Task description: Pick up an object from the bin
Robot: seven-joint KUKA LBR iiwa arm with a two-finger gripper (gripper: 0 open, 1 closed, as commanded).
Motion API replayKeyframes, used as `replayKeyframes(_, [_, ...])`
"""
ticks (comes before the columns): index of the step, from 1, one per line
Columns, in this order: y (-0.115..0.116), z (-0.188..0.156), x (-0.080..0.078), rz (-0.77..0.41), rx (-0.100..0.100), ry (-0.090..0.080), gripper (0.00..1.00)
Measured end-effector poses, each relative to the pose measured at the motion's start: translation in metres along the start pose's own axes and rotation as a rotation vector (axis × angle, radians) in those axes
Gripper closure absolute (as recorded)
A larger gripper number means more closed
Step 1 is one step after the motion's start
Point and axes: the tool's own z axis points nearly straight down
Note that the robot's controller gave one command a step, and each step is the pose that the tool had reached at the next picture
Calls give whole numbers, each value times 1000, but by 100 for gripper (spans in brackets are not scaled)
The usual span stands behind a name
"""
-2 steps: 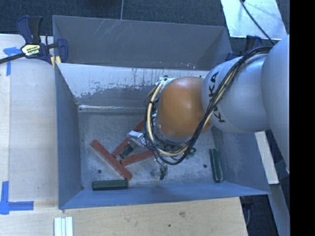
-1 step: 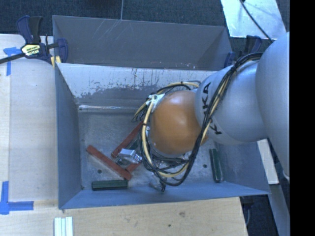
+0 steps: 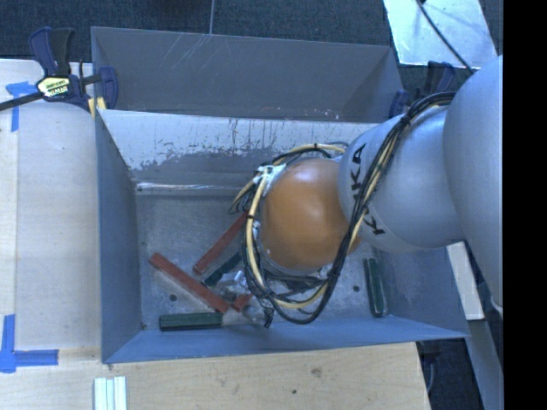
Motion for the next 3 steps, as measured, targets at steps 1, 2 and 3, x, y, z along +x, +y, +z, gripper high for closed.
replayKeyframes(1, [-1,-14,-1,5,1,0,100])
replayKeyframes(2, [-3,-93,-3,9,4,-4,100])
replayKeyframes(3, [-3,-101,-4,13,1,1,100])
